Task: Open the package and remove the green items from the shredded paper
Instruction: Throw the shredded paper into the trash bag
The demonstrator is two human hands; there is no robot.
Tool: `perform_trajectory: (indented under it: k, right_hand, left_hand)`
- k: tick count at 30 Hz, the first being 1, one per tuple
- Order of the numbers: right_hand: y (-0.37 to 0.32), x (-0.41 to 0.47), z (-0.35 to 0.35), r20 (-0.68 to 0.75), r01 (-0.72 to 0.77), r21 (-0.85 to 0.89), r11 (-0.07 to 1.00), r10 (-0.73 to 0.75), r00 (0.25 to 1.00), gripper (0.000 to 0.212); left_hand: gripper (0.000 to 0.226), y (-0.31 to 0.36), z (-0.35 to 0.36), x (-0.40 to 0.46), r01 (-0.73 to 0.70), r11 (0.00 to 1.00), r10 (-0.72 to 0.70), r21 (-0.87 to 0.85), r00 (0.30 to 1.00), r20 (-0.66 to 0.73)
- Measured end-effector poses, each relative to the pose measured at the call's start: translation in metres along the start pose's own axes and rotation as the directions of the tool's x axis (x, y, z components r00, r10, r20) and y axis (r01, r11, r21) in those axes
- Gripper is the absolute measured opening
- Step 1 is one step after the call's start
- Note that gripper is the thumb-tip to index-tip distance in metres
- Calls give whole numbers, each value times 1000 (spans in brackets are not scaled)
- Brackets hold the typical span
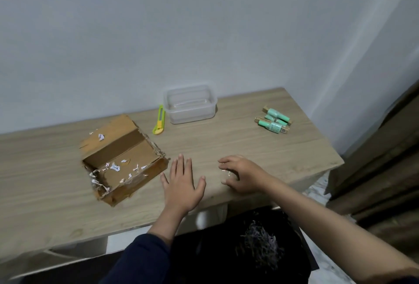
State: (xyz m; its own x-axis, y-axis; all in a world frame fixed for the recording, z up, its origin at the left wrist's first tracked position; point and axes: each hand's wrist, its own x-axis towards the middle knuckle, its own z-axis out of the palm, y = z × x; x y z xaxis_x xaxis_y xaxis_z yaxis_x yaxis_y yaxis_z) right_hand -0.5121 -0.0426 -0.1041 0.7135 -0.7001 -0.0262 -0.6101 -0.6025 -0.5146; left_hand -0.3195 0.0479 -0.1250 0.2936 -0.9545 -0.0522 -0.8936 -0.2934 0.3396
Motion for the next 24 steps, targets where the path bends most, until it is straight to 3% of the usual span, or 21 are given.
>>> perform_trajectory:
  k: [5,11,15,19,24]
  right_hand:
    - [-4,-20,14,-137,19,-9,1000,-20,990,22]
    - [-9,-32,18,-195,37,-83,996,-53,979,17]
    - [-5,-53,14,-215,-121,0,993,118,969,16]
    - [-4,-95,5,-320,-261,205,943,317,893,11]
    - [0,-143,12,-255,-475,218,852,520,815,14]
  left_hand:
    - [71,1,-2,0,-6,1000,6,-7,1000,5]
    - [71,0,-2,0,-13,1000,13,-13,1000,13]
    - [71,0,-3,0,-21,1000,21,-19,1000,9]
    - [70,-1,-1,1,-29,1000,29,-3,1000,-3]
    - [68,-2,0,1,-40,999,40,1,999,-11]
